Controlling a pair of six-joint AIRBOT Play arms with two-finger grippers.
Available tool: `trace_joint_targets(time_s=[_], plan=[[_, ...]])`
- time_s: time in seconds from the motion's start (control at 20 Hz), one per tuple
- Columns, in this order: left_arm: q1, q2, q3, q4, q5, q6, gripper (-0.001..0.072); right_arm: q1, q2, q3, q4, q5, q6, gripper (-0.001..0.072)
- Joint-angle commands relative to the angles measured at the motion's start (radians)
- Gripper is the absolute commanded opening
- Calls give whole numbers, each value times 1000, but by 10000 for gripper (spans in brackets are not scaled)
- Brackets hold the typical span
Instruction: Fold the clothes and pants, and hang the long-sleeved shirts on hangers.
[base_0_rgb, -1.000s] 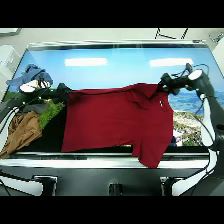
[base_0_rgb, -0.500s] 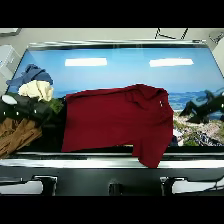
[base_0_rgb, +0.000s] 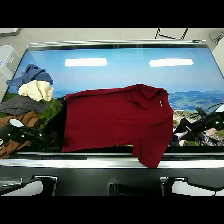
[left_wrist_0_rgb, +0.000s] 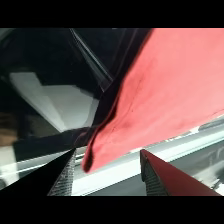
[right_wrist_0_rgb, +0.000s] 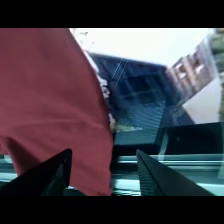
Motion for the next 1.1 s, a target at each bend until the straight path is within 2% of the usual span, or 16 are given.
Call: trace_joint_targets(time_s=[0.0,0.05,0.15,0.25,0.35,0.65,0.75,0.8,0.85,0.9,1.05], plan=[[-16,0,-50,-48,55,13,420,-1,5,-11,26,4,-5,497],[-26,0,-66,-60,70,13,367,-1,5,-11,26,4,-5,497],[-47,0,-100,-62,103,2,355,-1,5,-11,21,2,-5,498],[-51,2,-105,-60,114,3,26,-1,5,-23,-7,-22,-5,495],[-50,13,-90,-61,115,6,25,-1,4,-69,-11,-80,-6,492],[-51,63,-33,-62,106,2,25,1,-44,-144,183,-233,-126,486],[-51,71,-33,-64,100,2,24,32,-61,-145,198,-267,-132,408],[-51,72,-32,-76,99,2,24,63,-70,-145,188,-267,-132,319],[-51,72,-27,-90,99,2,24,100,-72,-144,189,-261,-143,138],[-51,76,-9,-97,99,2,24,130,-69,-133,189,-250,-154,30],[-50,124,157,-97,99,2,22,152,-24,27,198,-159,-162,29]])
